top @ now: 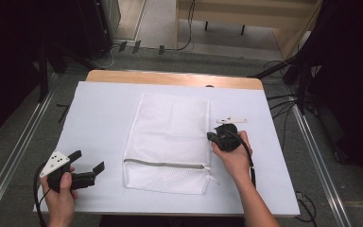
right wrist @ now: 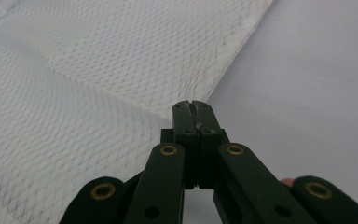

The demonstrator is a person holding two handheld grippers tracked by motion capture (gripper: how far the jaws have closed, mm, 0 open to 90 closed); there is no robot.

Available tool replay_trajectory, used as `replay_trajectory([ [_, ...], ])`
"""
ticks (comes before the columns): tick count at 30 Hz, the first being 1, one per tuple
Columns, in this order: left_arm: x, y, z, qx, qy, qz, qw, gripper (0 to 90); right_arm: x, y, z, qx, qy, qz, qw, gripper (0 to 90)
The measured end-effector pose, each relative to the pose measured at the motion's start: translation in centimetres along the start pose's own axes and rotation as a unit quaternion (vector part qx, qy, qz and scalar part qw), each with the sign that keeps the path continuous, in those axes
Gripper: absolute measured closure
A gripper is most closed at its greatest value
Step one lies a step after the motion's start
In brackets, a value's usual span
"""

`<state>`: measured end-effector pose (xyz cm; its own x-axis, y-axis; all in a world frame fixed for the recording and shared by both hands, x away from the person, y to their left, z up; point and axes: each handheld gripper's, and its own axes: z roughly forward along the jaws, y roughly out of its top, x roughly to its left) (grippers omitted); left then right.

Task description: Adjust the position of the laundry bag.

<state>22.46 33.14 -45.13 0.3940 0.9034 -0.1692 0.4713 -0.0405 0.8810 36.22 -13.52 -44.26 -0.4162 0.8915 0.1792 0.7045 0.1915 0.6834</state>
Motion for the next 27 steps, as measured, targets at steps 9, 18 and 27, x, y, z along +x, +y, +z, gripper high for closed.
replay_trajectory([
  [9,-0.3,-0.1,0.1,0.002,-0.004,0.002,1.0000,0.0,-2.3,0.6,0.4,-0.002,-0.027,0.008,0.9996,90.0],
  [18,-0.6,-0.1,0.3,0.006,-0.006,0.005,1.0000,0.0,-4.2,0.4,0.5,-0.007,-0.052,0.020,0.9984,89.5],
  [27,-0.7,-0.2,0.3,0.006,-0.006,0.005,1.0000,0.0,-5.1,0.2,-1.0,-0.038,-0.041,0.035,0.9979,70.4],
])
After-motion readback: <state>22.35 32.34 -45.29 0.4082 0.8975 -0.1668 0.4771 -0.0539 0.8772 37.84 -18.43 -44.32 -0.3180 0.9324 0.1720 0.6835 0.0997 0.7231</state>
